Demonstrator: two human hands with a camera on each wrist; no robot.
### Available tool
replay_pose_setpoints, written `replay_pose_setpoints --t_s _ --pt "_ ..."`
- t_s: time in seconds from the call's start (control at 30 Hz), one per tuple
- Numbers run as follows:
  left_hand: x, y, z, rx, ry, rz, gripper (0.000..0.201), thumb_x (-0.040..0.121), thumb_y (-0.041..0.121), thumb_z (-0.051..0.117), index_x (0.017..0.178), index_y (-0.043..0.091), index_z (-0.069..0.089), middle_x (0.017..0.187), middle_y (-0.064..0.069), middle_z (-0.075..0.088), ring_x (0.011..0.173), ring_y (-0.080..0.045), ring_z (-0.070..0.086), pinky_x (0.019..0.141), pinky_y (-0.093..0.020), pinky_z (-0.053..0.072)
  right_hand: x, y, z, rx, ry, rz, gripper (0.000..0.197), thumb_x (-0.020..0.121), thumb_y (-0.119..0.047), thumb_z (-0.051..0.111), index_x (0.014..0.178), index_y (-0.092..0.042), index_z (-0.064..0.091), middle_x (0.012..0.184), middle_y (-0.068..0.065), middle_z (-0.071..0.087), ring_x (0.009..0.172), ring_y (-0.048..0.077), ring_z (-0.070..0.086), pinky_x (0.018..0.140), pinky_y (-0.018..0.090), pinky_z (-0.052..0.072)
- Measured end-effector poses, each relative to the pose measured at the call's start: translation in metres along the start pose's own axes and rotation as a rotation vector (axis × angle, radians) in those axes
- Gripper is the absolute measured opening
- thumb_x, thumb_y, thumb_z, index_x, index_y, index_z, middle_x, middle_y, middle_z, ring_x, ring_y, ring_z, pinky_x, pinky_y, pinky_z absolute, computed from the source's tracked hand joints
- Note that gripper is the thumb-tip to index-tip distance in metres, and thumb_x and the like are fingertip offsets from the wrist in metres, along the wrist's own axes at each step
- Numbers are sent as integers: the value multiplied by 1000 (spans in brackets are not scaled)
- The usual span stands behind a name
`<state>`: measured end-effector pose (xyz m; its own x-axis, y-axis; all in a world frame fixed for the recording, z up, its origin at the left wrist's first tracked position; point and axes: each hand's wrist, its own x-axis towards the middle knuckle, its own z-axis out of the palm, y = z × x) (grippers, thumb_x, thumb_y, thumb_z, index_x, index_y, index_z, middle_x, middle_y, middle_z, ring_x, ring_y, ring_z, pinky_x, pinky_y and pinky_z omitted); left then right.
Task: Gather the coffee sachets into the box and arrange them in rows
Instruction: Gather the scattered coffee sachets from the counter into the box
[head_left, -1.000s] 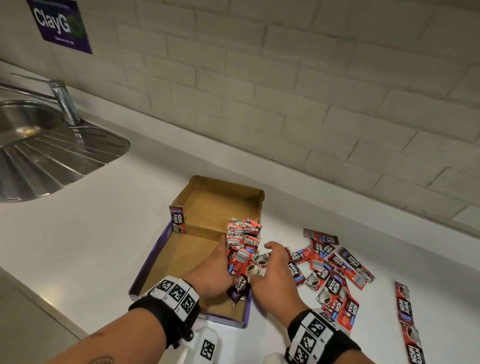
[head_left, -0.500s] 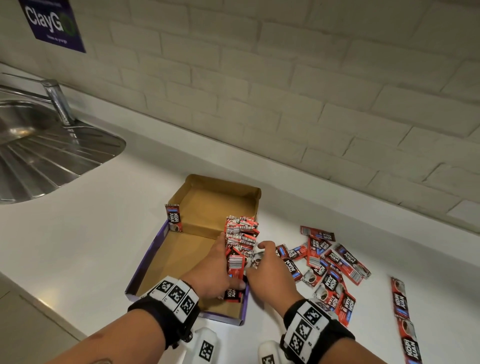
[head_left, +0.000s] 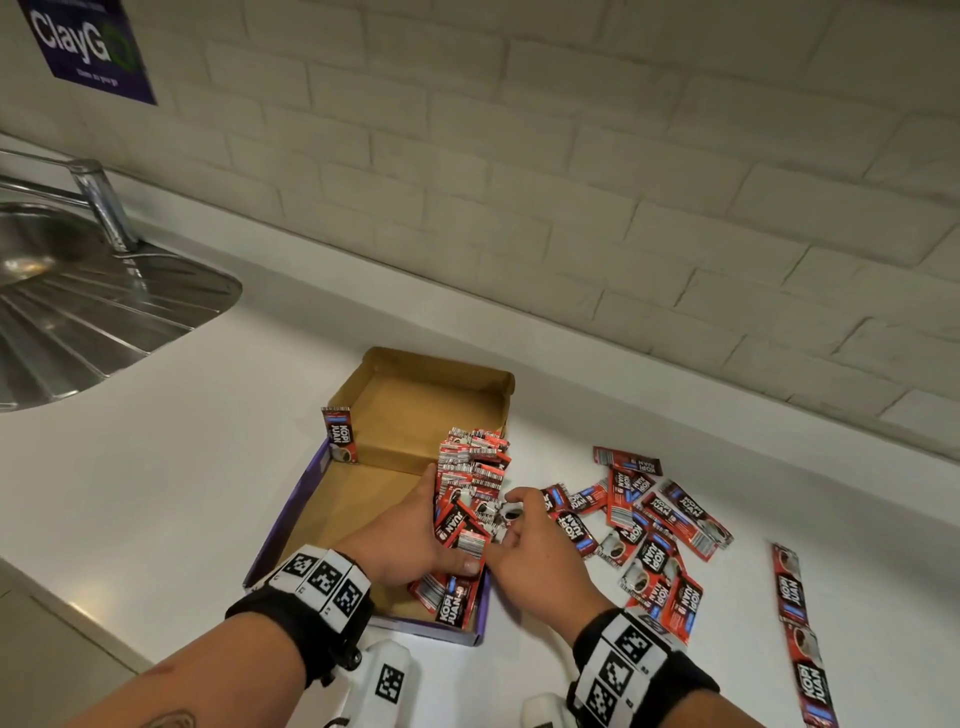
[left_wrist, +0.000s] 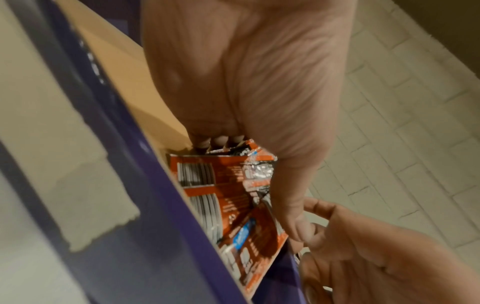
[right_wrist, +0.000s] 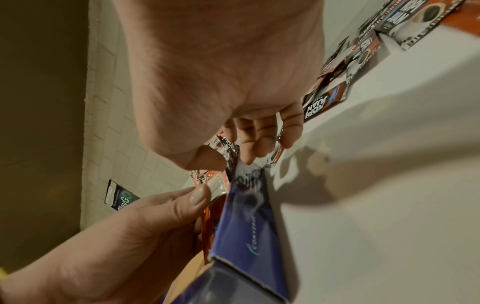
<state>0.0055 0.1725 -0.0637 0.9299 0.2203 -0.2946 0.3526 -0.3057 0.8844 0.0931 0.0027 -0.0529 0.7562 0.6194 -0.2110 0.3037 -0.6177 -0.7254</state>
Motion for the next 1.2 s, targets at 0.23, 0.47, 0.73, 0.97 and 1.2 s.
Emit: replay_pose_setpoints --t_s 0.23,0.47,0.73,0.97,1.2 --pt "2 -12 -12 -31 12 -124 145 49 64 93 158 37 2 138 14 59 119 -4 62 107 -40 48 -4 -1 -7 6 -2 10 46 88 -32 67 122 -36 37 78 -4 66 73 9 65 68 33 49" --pt "-22 15 -28 -25 169 -197 129 63 58 86 161 21 10 160 0 36 142 -20 41 114 -41 39 -18 27 -56 -7 -6 64 25 94 -18 60 115 -30 57 79 -3 62 63 6 55 59 24 40" --pt "-18 95 6 315 445 8 14 91 31 71 101 34 61 104 10 61 72 -1 58 54 -7 37 -64 98 -151 -49 192 278 9 96 -21 63 96 -29 66 86 2 71 67 15 63 61 29 44" --pt "52 141 103 541 127 22 49 91 17 61 138 16 45 137 -6 40 118 -25 56 102 -36 46 -101 169 -206 -70 399 472 9 86 -15 71 89 -22 67 89 -2 70 81 17 63 67 34 43" --pt "89 115 154 1013 162 -361 39 98 17 51 135 6 47 134 -10 47 130 -29 43 103 -40 45 -106 229 -206 -184 277 554 45 89 -52 69 78 -10 59 76 1 62 68 18 58 63 33 41"
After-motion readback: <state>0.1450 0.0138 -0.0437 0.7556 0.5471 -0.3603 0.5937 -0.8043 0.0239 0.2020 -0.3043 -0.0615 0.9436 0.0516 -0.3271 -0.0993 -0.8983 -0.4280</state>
